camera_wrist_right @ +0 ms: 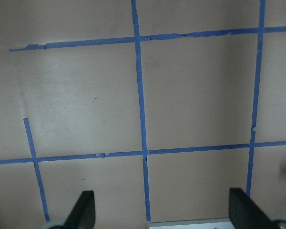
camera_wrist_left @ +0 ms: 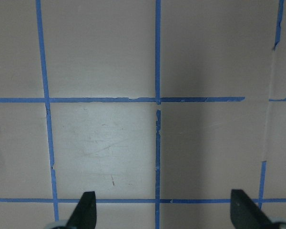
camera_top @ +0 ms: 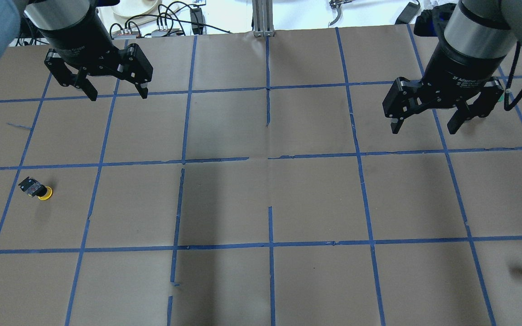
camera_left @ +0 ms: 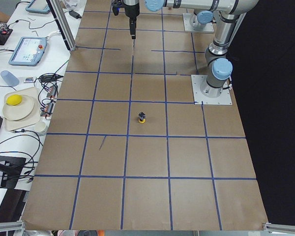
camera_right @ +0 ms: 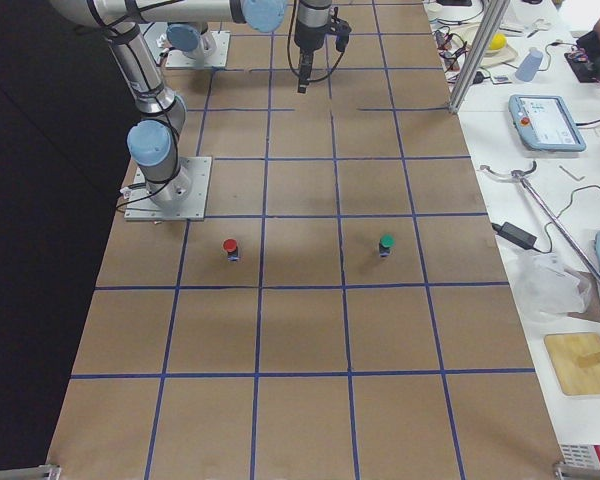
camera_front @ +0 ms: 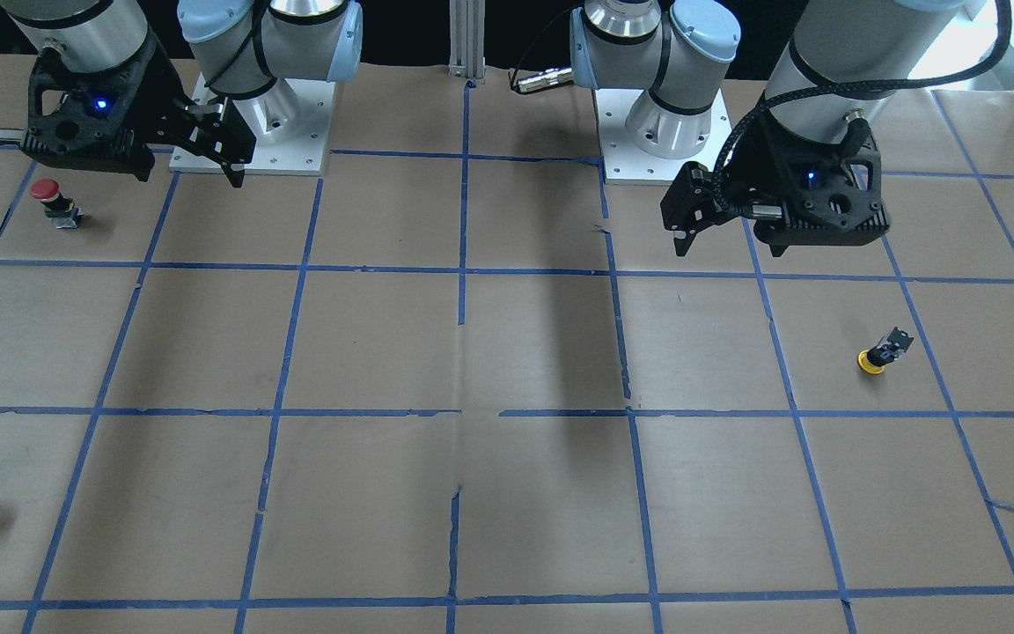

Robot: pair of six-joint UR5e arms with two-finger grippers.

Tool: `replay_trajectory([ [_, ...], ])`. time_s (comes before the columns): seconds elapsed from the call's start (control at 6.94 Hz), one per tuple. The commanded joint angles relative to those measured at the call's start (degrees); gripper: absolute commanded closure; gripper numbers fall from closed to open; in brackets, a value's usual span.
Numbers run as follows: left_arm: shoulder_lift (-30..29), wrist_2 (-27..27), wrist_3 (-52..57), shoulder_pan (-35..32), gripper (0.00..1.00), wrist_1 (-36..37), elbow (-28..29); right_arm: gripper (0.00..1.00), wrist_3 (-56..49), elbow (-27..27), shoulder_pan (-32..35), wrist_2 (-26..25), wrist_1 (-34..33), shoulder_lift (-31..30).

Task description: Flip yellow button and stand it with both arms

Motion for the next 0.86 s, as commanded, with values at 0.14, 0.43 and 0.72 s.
replay_trajectory([
  [0.14,0.26,-0.01,2.01,0.4,0.0,1.47,-0.56,0.0,-0.21,0.0,0.01,-0.03,-0.34,0.16],
  [0.43,-0.08,0.08,8.57,3.19,0.0,1.3,-1.17,0.0,-0.21,0.0,0.01,-0.03,-0.25,0.16],
  [0.72,-0.26,-0.18,22.33,13.0,0.01,2.0,-6.08,0.0,-0.21,0.0,0.01,-0.03,-0.34,0.24],
])
